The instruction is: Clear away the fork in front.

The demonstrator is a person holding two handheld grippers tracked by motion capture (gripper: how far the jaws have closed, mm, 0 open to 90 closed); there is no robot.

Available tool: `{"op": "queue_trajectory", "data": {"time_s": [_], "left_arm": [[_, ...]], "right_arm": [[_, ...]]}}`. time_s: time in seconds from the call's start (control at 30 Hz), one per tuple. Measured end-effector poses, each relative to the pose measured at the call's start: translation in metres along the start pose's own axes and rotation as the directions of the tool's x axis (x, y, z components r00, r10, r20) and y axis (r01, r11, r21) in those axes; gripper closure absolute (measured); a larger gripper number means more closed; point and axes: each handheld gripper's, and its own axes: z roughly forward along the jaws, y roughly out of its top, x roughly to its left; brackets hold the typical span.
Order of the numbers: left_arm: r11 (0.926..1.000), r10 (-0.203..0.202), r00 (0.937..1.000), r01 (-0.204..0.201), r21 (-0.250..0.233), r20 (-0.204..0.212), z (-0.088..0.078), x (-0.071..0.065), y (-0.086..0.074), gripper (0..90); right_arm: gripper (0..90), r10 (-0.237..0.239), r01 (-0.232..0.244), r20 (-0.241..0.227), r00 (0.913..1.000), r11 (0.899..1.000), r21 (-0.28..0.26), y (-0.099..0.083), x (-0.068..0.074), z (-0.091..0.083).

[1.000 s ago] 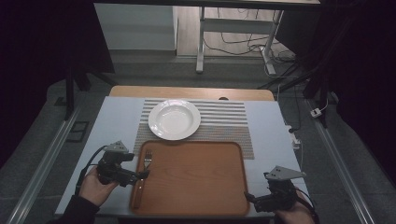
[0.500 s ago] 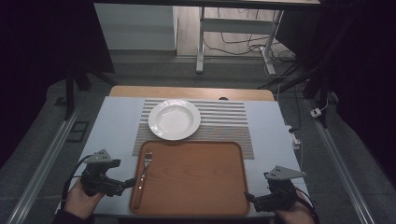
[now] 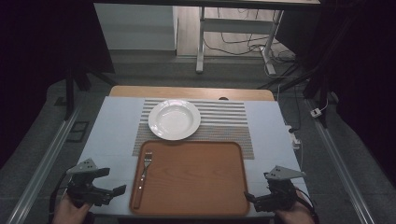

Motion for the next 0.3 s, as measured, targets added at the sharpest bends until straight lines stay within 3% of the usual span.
{"op": "queue_trajectory", "data": {"time_s": [0.07, 0.17, 0.3], "left_arm": [[0.9999, -0.001, 1.0, 0.001, -0.012, -0.002, -0.0038, -0.0003, -0.0024, 0.0], [0.9999, -0.001, 0.9995, 0.001, 0.015, -0.031, -0.0053, -0.0013, -0.0046, 0.0], [0.9996, -0.005, 0.9994, 0.006, 0.028, -0.033, -0.0044, -0.0014, -0.0041, 0.0]], "right_arm": [[0.0, -0.002, 0.002, 0.0, 1.0, 1.0, 0.001, 0.0001, 0.0003, 0.0001], [0.0, 0.0, 0.0, 0.001, 1.0, 1.0, 0.0, 0.0002, 0.0003, 0.0001], [0.0, -0.004, 0.004, 0.002, 1.0, 1.0, 0.003, 0.0001, 0.0003, 0.0003]]}}
